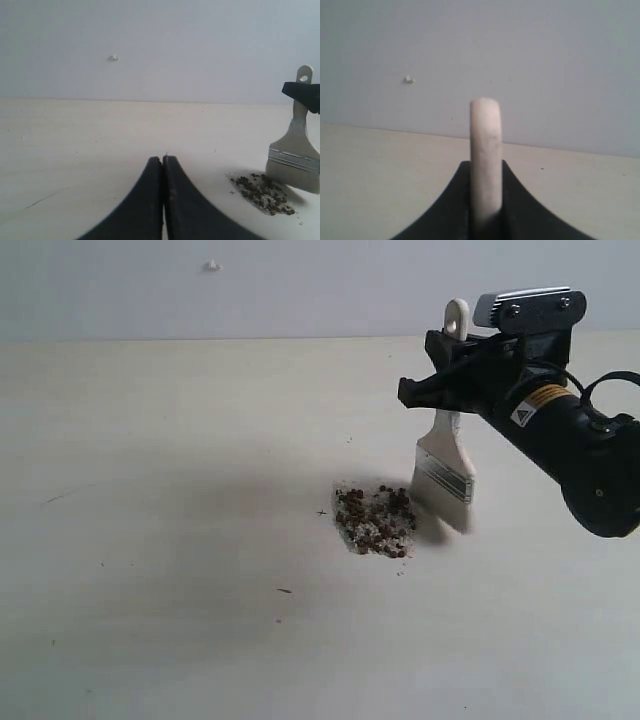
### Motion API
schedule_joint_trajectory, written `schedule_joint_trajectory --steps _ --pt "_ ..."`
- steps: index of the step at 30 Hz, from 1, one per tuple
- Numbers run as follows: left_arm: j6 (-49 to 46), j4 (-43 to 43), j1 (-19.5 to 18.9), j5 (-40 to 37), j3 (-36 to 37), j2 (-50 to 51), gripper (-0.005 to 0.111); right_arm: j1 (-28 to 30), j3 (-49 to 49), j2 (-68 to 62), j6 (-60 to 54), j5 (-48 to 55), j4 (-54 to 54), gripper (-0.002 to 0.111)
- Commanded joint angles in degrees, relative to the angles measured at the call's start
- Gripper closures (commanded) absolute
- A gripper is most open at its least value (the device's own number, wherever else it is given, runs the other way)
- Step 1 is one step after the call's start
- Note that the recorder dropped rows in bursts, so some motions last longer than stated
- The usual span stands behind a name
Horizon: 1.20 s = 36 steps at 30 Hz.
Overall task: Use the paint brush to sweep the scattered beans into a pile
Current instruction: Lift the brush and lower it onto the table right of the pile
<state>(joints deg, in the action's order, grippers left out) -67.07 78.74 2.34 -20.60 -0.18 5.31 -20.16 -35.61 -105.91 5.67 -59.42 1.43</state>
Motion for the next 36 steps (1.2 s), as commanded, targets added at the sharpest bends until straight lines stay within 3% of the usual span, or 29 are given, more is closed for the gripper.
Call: schedule_joint_trajectory --steps 1,8,22,24,27,31,36 --pt "-0.26 -0.01 0.47 -0.17 0.18 0.06 0.107 0.17 -0.28 0.05 0.01 -1.36 1.53 0.108" --pt "-0.26 -0.01 0.47 -0.17 0.18 0.06 0.107 0.17 -0.15 3.84 1.06 -1.93 2.51 0.108" --pt "-0.26 -0.01 0.47 -0.17 0.18 0.06 0.107 0.17 1.34 13.74 0.07 11.6 -0.08 0.108" --pt "-0.26 -0.01 0.47 -0.17 0.18 0.06 0.107 0.4 0.32 18.54 -0.68 20.67 -1.43 0.108" --pt "-0.26 -0.01 0.47 -0.17 0.18 0.06 0.107 4.71 -7.37 23.3 -1.01 42.88 -0.43 0.108" --pt "-0.26 -0.01 0.47 -0.17 0.18 0.06 0.107 7.93 -16.52 22.58 -1.42 62.33 2.71 0.108" --pt "-0.26 -0.01 0.47 -0.17 0.18 0.06 0.107 9.51 -32.65 16.37 -17.1 94.75 -4.17 0.108"
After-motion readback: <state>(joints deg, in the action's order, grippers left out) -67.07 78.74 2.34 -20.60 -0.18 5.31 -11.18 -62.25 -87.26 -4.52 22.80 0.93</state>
